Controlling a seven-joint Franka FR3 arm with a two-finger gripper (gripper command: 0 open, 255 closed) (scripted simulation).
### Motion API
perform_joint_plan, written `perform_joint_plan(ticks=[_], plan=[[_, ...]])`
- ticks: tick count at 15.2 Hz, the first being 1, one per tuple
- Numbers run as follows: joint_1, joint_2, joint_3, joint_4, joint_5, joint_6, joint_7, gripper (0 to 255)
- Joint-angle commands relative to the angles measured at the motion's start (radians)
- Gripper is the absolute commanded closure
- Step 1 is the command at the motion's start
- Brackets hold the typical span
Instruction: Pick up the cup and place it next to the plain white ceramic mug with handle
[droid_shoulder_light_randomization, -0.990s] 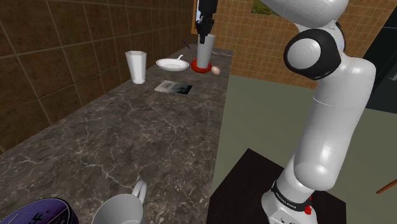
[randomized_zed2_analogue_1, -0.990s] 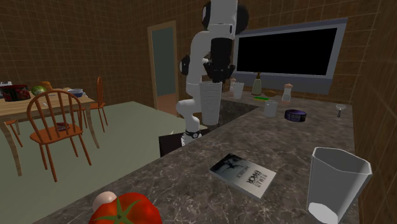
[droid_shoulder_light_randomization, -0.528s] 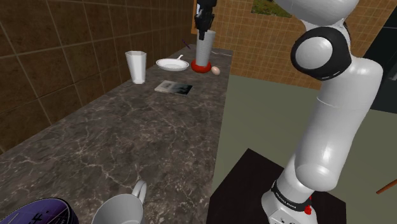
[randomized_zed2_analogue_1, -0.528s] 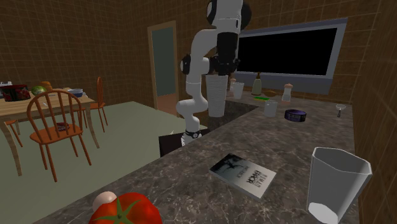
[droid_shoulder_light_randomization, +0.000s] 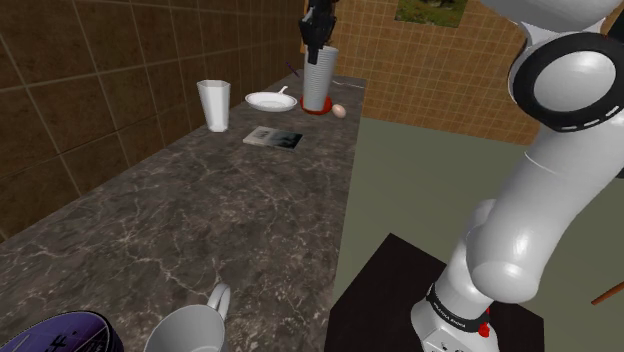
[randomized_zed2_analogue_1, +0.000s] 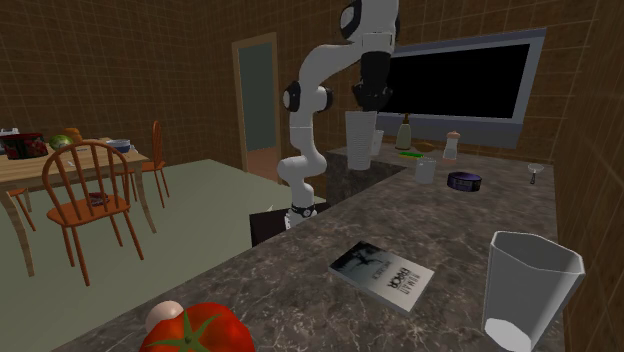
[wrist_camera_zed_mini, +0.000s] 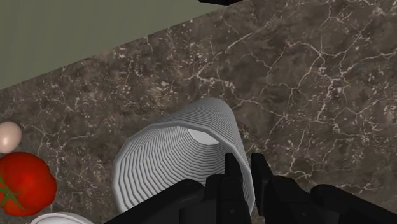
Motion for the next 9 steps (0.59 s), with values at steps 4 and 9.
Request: perform_joint_plan(ticks=[4, 9], plan=[[0.058, -0.070, 0.071, -0.056, -0.007, -0.027, 0.126, 255], [0.110, -0.105, 0.146, -0.069, -0.004, -0.063, 0.251, 255]])
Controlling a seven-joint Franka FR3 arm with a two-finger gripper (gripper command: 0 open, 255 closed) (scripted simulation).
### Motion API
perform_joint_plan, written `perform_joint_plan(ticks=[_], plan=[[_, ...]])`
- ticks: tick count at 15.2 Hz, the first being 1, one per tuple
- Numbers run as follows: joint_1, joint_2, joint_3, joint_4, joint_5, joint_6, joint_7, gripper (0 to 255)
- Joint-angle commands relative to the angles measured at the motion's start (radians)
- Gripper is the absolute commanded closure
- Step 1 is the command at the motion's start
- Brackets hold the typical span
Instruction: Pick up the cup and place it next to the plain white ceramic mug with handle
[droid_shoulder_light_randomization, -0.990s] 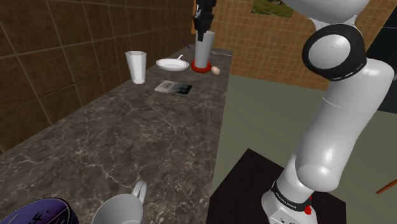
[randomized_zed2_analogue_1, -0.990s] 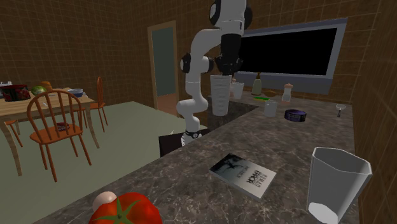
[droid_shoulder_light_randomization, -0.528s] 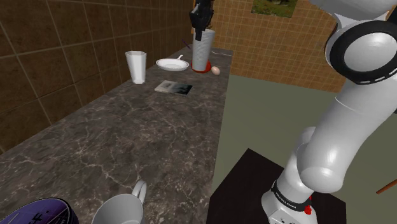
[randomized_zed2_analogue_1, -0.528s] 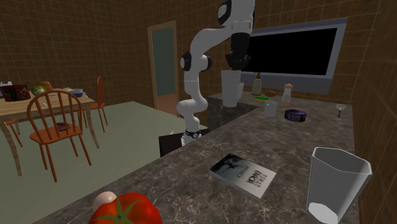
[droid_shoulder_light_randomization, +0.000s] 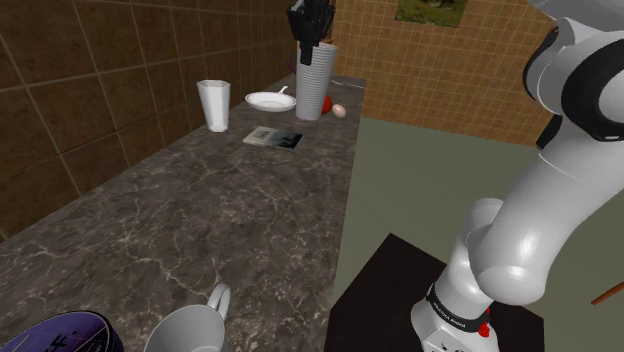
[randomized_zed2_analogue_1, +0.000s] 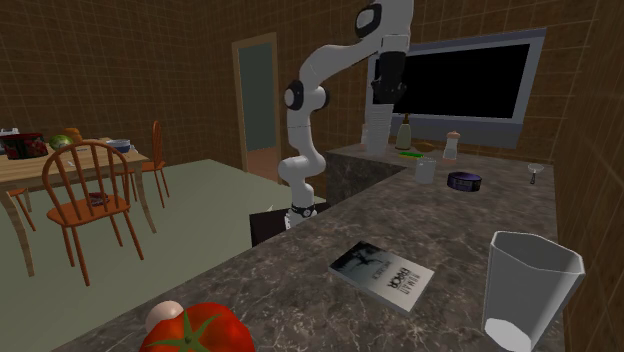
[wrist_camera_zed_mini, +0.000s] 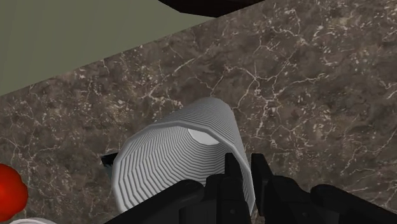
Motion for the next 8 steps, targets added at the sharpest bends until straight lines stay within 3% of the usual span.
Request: perform_joint_plan(ticks=[1, 8], plan=[[0.021, -0.009, 0.031, -0.004, 0.002, -0.011, 0.054, 255], [0.095, 0.005, 0.148, 0.054, 0.007, -0.074, 0.241, 255]])
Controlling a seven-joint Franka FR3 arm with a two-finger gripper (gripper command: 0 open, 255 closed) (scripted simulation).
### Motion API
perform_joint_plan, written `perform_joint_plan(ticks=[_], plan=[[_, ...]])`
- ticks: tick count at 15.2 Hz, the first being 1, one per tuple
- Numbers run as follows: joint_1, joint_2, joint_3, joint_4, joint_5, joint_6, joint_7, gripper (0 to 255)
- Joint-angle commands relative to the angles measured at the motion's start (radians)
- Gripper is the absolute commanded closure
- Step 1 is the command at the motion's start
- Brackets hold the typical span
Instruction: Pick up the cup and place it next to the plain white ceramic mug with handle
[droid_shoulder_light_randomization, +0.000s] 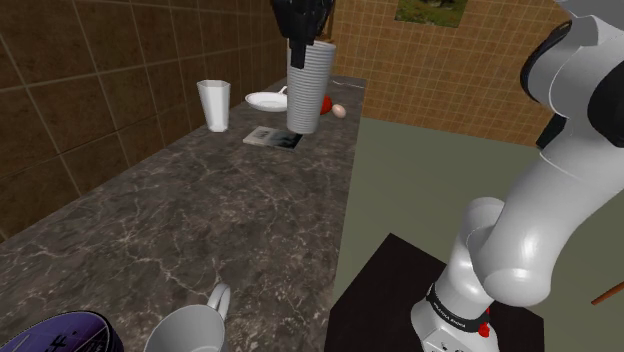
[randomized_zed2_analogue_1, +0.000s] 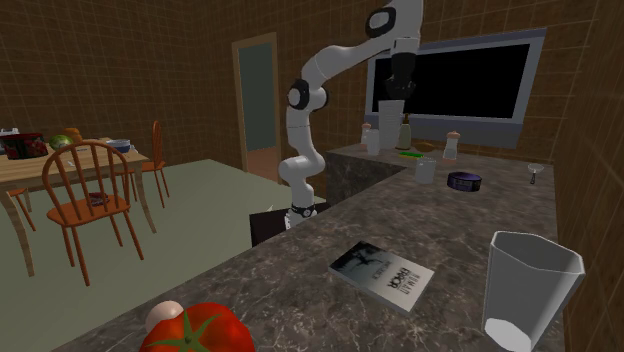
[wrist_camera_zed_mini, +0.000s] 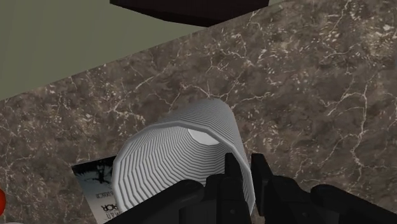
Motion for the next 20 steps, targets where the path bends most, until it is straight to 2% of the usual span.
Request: perform_joint_plan(ticks=[1, 7, 13, 20], plan=[[0.024, 0.024, 0.040, 0.040, -0.002, -0.024, 0.064, 255], [0.112, 0.118, 0.164, 0.187, -0.031, -0.103, 0.258, 255], [0.098, 0.024, 0.139, -0.019, 0.010, 0.017, 0.245, 255], [0.095, -0.052, 0.121, -0.207, 0.036, 0.134, 0.238, 255]])
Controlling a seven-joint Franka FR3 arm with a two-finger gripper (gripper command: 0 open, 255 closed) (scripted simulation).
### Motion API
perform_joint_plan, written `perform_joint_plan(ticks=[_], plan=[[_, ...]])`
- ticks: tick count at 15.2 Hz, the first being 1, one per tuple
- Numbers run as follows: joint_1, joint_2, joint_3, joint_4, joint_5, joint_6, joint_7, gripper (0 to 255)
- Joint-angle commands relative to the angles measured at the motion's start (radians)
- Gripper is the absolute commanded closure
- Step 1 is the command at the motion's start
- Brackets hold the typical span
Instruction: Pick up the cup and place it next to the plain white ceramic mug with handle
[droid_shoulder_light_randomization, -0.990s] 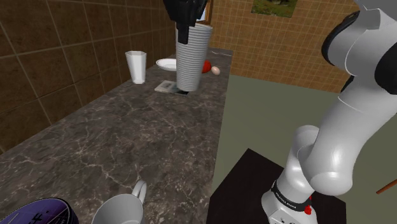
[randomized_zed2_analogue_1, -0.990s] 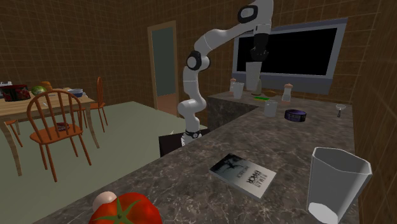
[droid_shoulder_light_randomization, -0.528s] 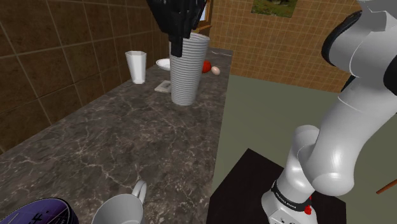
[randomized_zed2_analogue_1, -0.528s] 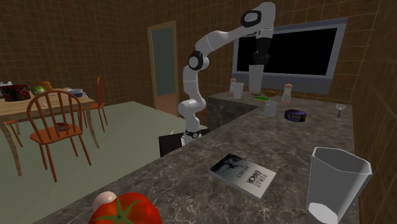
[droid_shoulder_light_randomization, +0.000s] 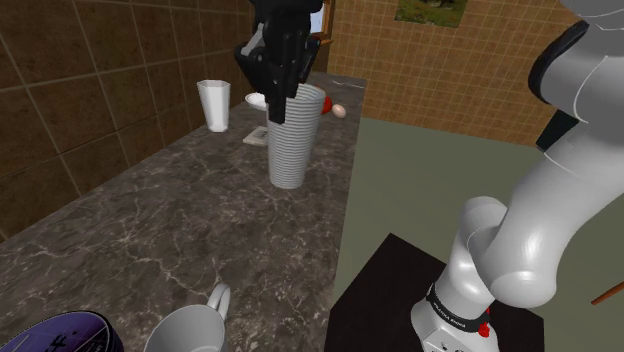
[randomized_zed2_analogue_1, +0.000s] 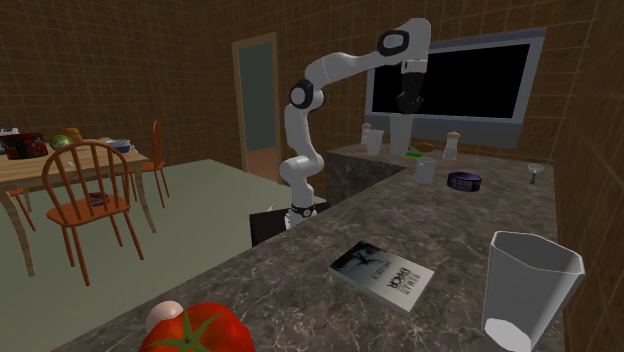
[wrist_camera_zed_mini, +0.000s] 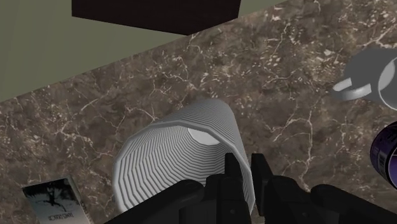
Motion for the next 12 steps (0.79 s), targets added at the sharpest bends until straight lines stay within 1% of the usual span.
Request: perform_joint_plan(ticks=[1, 12], plan=[[-0.001, -0.020, -0.005, -0.050, 0.006, 0.032, -0.004, 255], [0.003, -0.095, -0.017, -0.282, 0.028, 0.192, -0.006, 255]])
